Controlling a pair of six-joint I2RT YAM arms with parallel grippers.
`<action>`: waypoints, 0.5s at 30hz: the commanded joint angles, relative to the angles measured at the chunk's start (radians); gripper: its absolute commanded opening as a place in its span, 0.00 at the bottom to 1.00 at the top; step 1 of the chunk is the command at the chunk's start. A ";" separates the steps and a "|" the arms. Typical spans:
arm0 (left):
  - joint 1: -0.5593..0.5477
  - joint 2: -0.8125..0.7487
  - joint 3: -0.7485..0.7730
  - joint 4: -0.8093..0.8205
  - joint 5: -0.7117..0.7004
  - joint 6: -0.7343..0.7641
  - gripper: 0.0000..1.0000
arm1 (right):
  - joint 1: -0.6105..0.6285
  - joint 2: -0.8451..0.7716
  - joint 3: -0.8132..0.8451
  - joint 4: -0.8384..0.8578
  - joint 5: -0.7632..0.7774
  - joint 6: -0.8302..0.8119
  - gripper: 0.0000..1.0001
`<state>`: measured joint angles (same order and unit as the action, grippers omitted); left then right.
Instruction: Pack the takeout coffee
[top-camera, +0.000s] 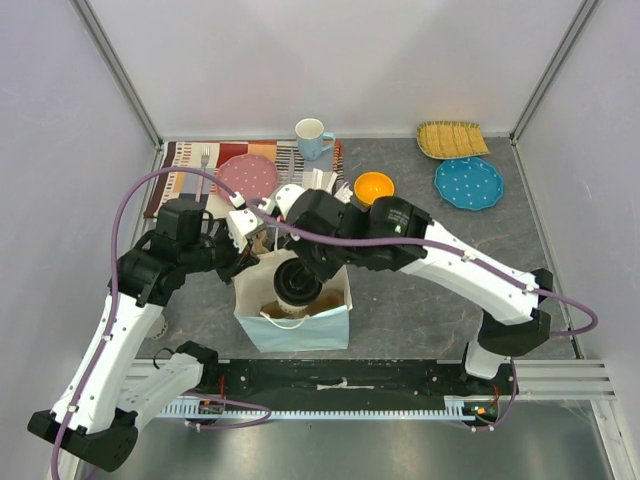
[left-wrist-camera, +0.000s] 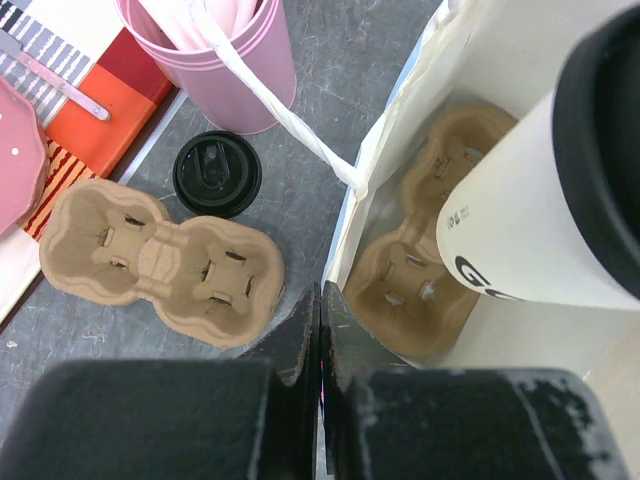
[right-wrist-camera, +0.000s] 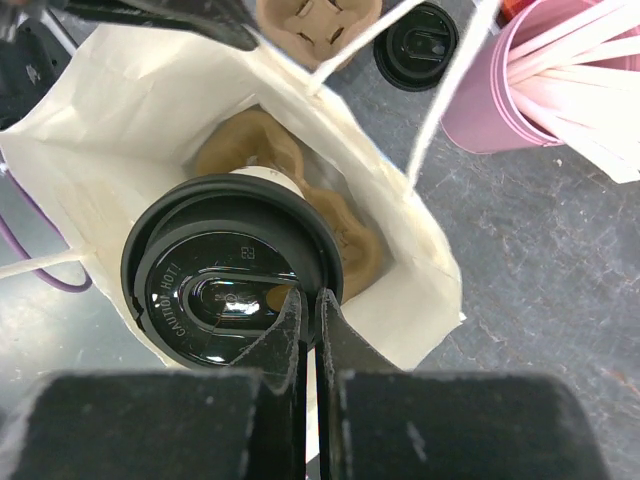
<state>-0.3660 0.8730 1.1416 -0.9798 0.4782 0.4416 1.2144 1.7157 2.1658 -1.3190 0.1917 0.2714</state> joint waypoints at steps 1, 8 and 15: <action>0.004 -0.008 0.023 0.032 0.031 -0.011 0.02 | 0.079 0.021 0.049 -0.051 0.136 -0.055 0.00; 0.004 -0.014 0.020 0.032 0.037 -0.006 0.02 | 0.096 0.007 -0.075 -0.055 0.173 -0.138 0.00; 0.004 -0.016 0.020 0.033 0.037 0.000 0.02 | 0.089 0.056 -0.115 -0.063 0.180 -0.161 0.00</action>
<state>-0.3599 0.8715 1.1416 -0.9813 0.4767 0.4377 1.3067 1.7500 2.0705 -1.3464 0.3382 0.1482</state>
